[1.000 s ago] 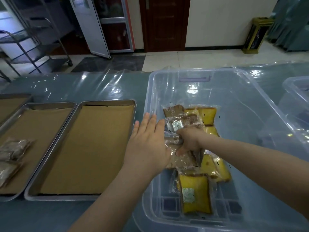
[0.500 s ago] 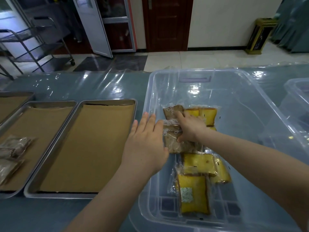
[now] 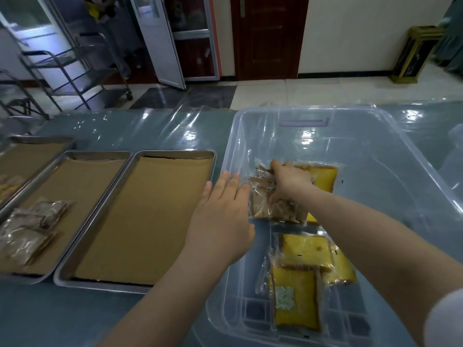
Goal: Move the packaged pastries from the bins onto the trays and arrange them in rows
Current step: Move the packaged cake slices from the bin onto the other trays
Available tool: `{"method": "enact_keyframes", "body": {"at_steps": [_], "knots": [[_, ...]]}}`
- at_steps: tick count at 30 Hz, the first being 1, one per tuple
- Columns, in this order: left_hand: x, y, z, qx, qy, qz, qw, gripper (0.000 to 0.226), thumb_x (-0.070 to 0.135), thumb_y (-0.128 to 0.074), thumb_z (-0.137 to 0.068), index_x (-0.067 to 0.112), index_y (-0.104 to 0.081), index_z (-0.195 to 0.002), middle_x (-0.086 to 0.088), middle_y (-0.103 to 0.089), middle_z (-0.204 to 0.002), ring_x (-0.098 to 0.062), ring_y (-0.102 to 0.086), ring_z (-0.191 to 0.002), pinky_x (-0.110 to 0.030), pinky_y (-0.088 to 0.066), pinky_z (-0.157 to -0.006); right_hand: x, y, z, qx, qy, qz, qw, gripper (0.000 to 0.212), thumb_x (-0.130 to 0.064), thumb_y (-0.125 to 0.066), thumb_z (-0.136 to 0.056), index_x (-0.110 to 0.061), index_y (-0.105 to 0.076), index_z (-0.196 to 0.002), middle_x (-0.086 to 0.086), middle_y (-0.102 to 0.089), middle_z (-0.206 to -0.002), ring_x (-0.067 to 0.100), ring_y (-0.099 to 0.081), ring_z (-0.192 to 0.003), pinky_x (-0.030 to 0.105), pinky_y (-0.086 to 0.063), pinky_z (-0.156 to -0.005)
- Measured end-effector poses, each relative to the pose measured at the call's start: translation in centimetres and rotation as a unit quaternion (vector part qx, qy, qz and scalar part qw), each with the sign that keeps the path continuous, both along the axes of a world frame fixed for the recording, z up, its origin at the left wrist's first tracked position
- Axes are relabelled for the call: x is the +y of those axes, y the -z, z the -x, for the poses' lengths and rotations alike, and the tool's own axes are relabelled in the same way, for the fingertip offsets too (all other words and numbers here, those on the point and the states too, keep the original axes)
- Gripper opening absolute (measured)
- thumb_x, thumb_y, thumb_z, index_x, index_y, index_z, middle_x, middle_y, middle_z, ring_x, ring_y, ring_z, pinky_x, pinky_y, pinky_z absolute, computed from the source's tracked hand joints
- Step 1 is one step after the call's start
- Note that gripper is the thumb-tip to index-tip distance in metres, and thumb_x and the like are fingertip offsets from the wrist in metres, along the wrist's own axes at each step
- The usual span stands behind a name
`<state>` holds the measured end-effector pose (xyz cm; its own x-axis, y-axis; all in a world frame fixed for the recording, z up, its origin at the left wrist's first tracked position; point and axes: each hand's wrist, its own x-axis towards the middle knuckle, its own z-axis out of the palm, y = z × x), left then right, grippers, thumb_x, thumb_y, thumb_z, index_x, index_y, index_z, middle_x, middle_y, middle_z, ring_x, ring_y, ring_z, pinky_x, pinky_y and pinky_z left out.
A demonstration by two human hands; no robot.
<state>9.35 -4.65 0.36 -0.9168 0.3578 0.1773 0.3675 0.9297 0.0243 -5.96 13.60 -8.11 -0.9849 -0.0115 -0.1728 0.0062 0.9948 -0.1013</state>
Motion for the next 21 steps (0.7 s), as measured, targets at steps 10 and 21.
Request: {"method": "enact_keyframes", "body": {"at_steps": [10,21], "knots": [[0.3,-0.5,-0.1,0.036,-0.008,0.017,0.999,0.068,0.034,-0.040,-0.092,0.018,-0.005,-0.148,-0.006,0.005,-0.158,-0.021,0.014,-0.143,-0.037,0.012,-0.111,2.2,-4.3,-5.1,0.077,-0.063,0.040,0.994,0.048,-0.025,-0.074,-0.069,-0.027,-0.037,-0.099,0.003,-0.053,-0.102,0.029,-0.057,-0.083,0.034,-0.042,-0.059],[-1.4,-4.5,-3.5,0.193,0.134,-0.133,0.963,0.054,0.028,-0.046,-0.085,0.016,-0.037,-0.138,-0.011,-0.037,-0.147,-0.027,-0.028,-0.138,-0.060,-0.026,-0.107,1.3,-15.6,-15.3,0.307,-0.009,0.250,0.918,0.062,-0.033,-0.083,-0.058,-0.046,-0.033,-0.091,-0.013,-0.052,-0.095,0.008,-0.054,-0.081,0.031,-0.046,-0.062]]}}
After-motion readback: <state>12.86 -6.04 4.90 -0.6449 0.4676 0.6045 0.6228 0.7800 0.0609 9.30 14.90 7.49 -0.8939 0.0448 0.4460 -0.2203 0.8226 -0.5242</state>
